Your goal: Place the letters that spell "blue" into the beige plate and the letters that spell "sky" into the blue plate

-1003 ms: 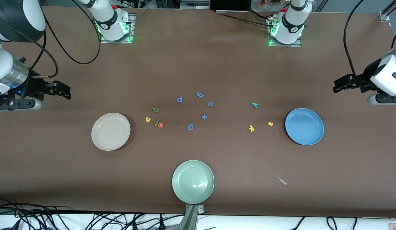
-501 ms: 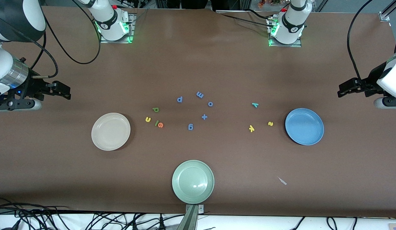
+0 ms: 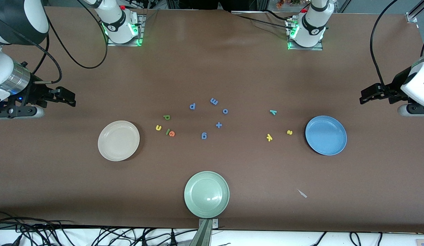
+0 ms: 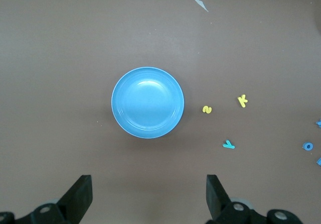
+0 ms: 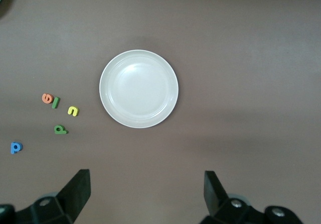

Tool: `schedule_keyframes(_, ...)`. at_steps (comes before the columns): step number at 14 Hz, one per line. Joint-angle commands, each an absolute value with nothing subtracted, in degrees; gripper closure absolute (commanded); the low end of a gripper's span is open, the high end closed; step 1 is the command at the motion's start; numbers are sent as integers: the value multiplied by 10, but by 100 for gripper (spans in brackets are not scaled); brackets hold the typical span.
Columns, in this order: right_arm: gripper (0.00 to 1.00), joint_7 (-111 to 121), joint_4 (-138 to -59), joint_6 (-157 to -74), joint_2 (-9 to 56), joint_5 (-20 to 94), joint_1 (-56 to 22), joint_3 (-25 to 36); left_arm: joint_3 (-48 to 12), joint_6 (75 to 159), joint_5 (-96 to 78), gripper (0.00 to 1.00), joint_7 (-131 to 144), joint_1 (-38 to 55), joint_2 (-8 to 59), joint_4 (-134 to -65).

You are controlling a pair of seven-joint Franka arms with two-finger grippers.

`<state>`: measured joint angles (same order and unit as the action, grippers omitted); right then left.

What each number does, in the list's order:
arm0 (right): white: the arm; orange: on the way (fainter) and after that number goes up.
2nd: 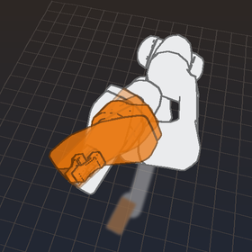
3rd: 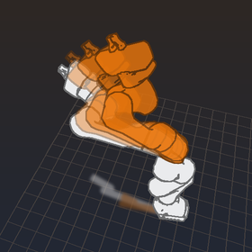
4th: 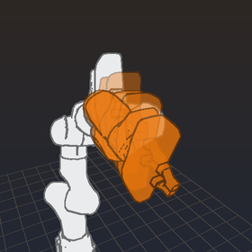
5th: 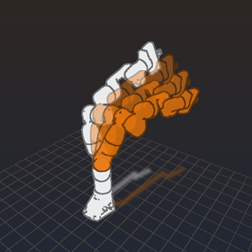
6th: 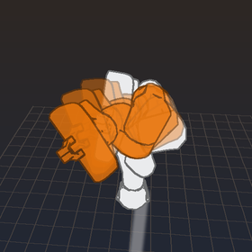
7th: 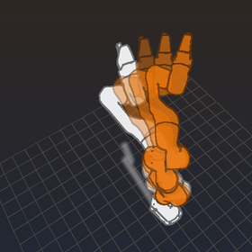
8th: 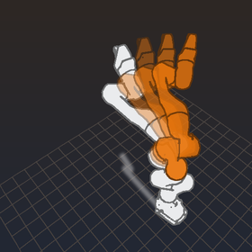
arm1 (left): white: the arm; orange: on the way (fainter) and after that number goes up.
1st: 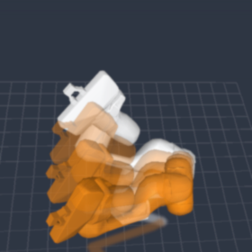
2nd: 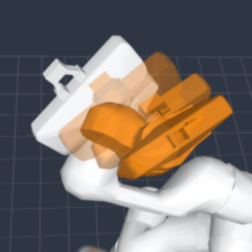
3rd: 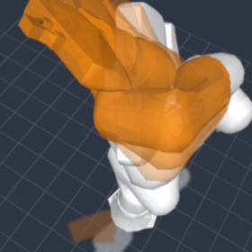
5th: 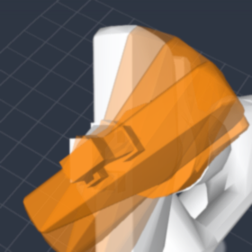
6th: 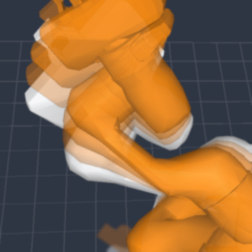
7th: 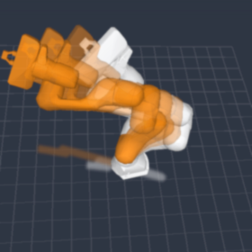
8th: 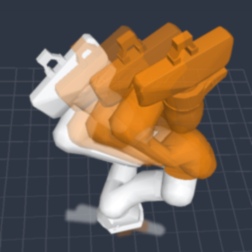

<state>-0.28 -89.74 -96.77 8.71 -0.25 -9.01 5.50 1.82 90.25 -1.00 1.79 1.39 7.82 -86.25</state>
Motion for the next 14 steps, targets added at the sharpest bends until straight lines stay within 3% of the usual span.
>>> schedule_keyframes(1, 0, -10, -887, -967, 92, 5, -87, 55, 18, 901, -11, 0, 17, 11, 83, -850)
schedule_keyframes(14, 0, -9, -882, -978, 93, 20, -83, 58, 18, 899, -13, 0, 18, 11, 83, -844)
